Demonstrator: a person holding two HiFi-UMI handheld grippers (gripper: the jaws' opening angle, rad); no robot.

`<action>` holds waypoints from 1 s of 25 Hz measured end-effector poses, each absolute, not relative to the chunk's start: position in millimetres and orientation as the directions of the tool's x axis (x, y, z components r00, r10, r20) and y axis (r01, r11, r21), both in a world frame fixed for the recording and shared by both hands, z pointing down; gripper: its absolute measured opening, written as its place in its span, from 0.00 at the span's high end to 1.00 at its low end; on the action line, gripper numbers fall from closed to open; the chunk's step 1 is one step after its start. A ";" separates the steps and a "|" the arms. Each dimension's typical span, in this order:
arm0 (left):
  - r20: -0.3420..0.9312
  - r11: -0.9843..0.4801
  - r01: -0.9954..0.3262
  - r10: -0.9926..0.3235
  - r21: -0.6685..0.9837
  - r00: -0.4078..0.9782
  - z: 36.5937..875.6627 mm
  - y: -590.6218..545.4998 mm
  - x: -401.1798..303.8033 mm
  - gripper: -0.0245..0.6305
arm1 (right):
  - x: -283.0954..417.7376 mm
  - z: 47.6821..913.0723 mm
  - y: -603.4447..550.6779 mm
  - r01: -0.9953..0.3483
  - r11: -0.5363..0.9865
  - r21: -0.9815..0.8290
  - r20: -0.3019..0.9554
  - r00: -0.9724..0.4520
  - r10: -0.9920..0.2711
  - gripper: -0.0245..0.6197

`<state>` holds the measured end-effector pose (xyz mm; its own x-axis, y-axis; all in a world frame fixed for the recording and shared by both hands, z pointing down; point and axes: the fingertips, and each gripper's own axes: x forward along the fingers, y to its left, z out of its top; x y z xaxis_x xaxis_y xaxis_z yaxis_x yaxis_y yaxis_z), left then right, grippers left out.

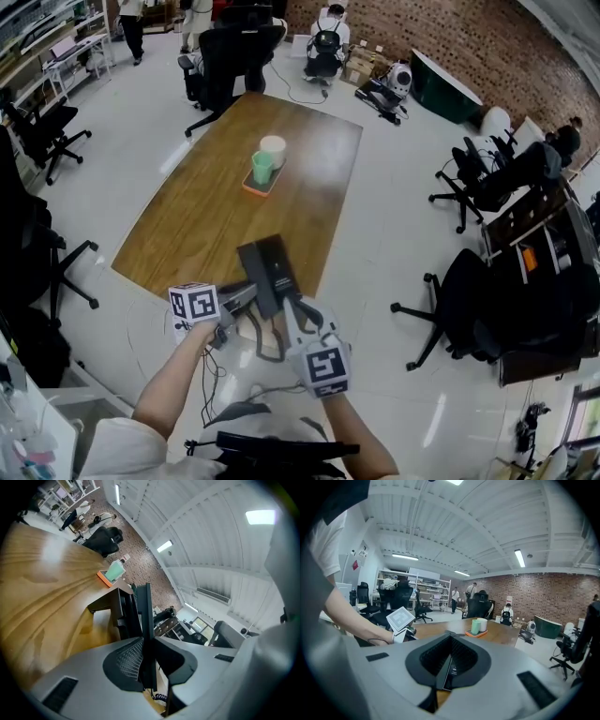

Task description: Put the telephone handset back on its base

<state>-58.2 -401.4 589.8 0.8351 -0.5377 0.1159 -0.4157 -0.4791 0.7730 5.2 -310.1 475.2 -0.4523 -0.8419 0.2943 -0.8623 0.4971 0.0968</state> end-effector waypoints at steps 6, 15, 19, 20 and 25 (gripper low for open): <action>0.106 -0.431 -0.359 -0.508 0.827 0.855 601.0 -409.6 -60.4 0.86 | 10.0 477.9 -311.4 -0.868 0.488 0.096 0.297 -0.443 -0.846 0.96; 0.085 -0.378 -0.294 -0.480 0.878 0.873 611.7 -416.5 -62.9 0.86 | 7.0 484.3 -309.9 -0.865 0.493 0.089 0.318 -0.445 -0.837 0.96; 0.082 -0.329 -0.262 -0.473 0.907 0.877 617.3 -416.9 -64.5 0.86 | 5.9 485.2 -310.6 -0.864 0.496 0.088 0.322 -0.447 -0.835 0.96; 0.087 -0.315 -0.261 -0.475 0.912 0.876 618.7 -416.9 -65.1 0.86 | 5.7 485.5 -311.0 -0.863 0.498 0.088 0.322 -0.448 -0.834 0.96; 0.100 -0.329 -0.287 -0.484 0.899 0.869 620.1 -418.9 -64.7 0.83 | 2.2 488.8 -311.5 -0.857 0.509 0.087 0.327 -0.458 -0.827 0.96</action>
<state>-64.7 -418.9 620.1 0.8691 -0.4843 0.1003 -0.2874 -0.3295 0.8994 2.2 -311.5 488.8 -0.4578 -0.8269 0.3266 -0.8567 0.5086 0.0866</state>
